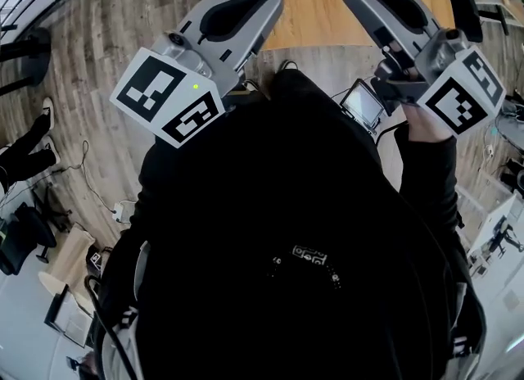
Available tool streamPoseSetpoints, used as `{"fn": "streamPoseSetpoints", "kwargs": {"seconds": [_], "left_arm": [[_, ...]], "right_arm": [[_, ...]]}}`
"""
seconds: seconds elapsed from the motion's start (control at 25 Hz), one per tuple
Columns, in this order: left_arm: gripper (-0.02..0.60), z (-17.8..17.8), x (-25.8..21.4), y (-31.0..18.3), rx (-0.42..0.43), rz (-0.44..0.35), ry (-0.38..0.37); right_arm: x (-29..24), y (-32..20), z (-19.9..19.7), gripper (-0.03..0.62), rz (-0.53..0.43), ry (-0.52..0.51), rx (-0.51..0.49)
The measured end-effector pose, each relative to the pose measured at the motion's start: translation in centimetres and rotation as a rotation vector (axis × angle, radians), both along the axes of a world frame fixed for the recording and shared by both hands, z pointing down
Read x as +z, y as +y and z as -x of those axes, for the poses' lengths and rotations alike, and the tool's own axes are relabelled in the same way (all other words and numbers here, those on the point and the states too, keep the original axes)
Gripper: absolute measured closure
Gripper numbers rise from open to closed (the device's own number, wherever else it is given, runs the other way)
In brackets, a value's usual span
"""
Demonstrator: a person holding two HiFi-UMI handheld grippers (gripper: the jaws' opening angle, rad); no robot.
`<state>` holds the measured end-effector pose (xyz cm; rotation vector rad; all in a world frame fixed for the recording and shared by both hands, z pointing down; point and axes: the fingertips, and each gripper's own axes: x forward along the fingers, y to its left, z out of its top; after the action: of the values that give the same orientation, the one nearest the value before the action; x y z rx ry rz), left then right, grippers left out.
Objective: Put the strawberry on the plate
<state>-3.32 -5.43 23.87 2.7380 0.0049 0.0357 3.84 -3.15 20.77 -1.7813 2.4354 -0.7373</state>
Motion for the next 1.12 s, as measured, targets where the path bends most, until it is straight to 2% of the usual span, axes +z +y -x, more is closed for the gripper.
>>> {"fn": "streamPoseSetpoints", "kwargs": {"seconds": [0.4, 0.64, 0.84, 1.12], "left_arm": [[0.583, 1.6, -0.4, -3.0, -0.150, -0.014, -0.025], [0.583, 1.7, 1.5, -3.6, -0.196, 0.007, -0.050], [0.583, 0.3, 2.4, -4.7, -0.190, 0.028, -0.093], [0.583, -3.7, 1.1, -7.6, -0.204, 0.017, -0.122]], "right_arm": [[1.2, -3.8, 1.6, 0.445, -0.007, -0.014, -0.150], [2.5, -5.0, 0.8, 0.445, 0.000, -0.006, -0.187], [2.6, -6.3, -1.9, 0.445, -0.005, 0.031, -0.166], [1.7, -8.5, -6.5, 0.445, 0.001, 0.010, -0.165]]}}
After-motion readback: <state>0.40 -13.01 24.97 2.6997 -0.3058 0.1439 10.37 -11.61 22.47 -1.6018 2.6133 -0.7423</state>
